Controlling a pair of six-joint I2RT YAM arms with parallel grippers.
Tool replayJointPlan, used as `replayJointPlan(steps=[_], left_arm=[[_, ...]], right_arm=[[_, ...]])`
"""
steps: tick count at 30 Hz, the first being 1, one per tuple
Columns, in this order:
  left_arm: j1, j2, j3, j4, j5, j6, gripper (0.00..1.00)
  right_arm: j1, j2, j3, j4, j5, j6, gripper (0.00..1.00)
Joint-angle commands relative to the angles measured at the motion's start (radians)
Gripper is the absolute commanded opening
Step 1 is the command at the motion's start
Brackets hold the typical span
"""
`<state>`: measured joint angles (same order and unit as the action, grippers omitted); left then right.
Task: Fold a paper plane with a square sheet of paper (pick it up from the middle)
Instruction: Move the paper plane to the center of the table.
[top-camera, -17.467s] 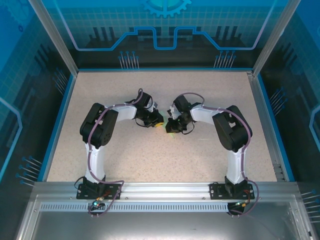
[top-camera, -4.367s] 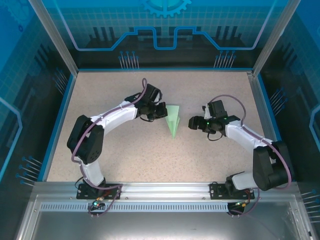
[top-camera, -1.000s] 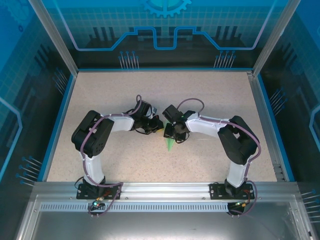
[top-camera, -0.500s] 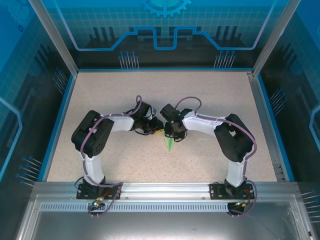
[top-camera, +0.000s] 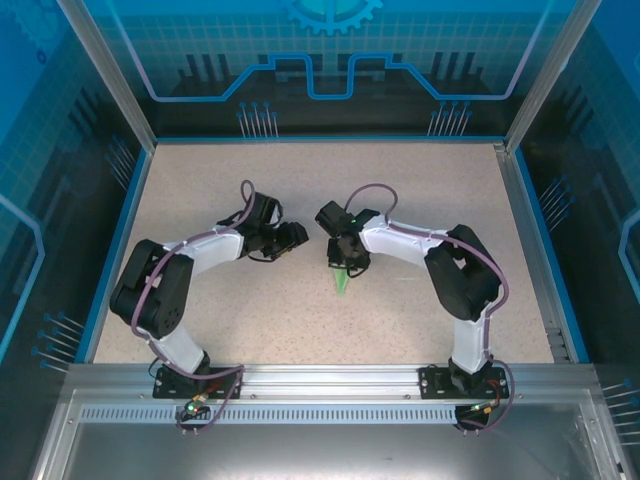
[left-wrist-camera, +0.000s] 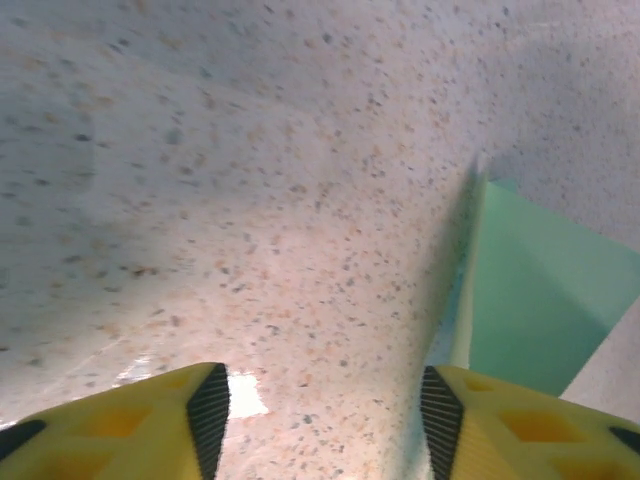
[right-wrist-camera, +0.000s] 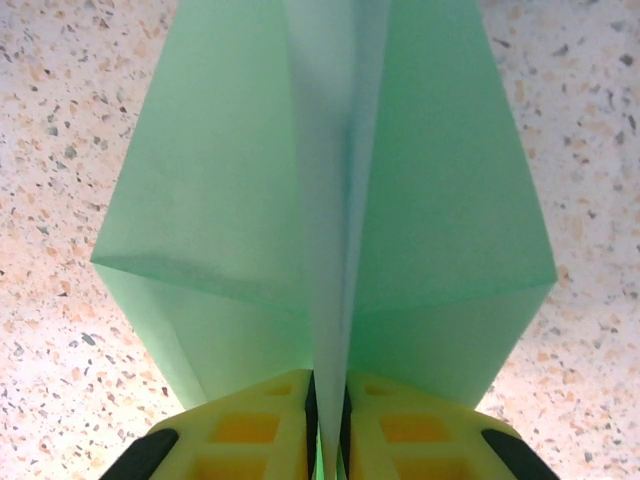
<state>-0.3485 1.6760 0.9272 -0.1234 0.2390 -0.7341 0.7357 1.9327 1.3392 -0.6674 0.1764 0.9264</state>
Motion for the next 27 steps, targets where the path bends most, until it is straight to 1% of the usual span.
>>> replayJointPlan(steps=[1,4,6,8,11,17,20,23,27], left_arm=[[0.009,-0.019,-0.028,-0.064,-0.074,-0.007,0.63],[0.012,-0.019,-0.033,-0.086,-0.118,-0.019,0.74],[0.016,-0.023,-0.038,-0.087,-0.13,-0.025,0.77],[0.02,-0.028,-0.042,-0.085,-0.131,-0.027,0.79],[0.02,-0.032,-0.041,-0.086,-0.13,-0.026,0.81],[0.02,-0.03,-0.042,-0.088,-0.125,-0.026,0.82],[0.021,-0.03,-0.042,-0.091,-0.124,-0.025,0.83],[0.021,-0.032,-0.042,-0.094,-0.125,-0.023,0.83],[0.026,-0.049,-0.041,-0.108,-0.133,-0.02,0.87]], right_arm=[[0.018,0.041,0.034,-0.055,0.013,-0.037,0.15],[0.018,0.062,0.047,-0.061,0.002,-0.043,0.16],[0.018,0.072,0.049,-0.063,-0.003,-0.046,0.16],[0.019,0.078,0.049,-0.061,-0.009,-0.046,0.17],[0.018,0.087,0.052,-0.06,-0.016,-0.047,0.2],[0.017,0.101,0.052,-0.061,-0.017,-0.041,0.2],[0.017,0.105,0.052,-0.065,-0.019,-0.038,0.17],[0.016,0.096,0.059,-0.067,-0.019,-0.045,0.1],[0.011,0.068,0.088,-0.084,0.001,-0.075,0.06]])
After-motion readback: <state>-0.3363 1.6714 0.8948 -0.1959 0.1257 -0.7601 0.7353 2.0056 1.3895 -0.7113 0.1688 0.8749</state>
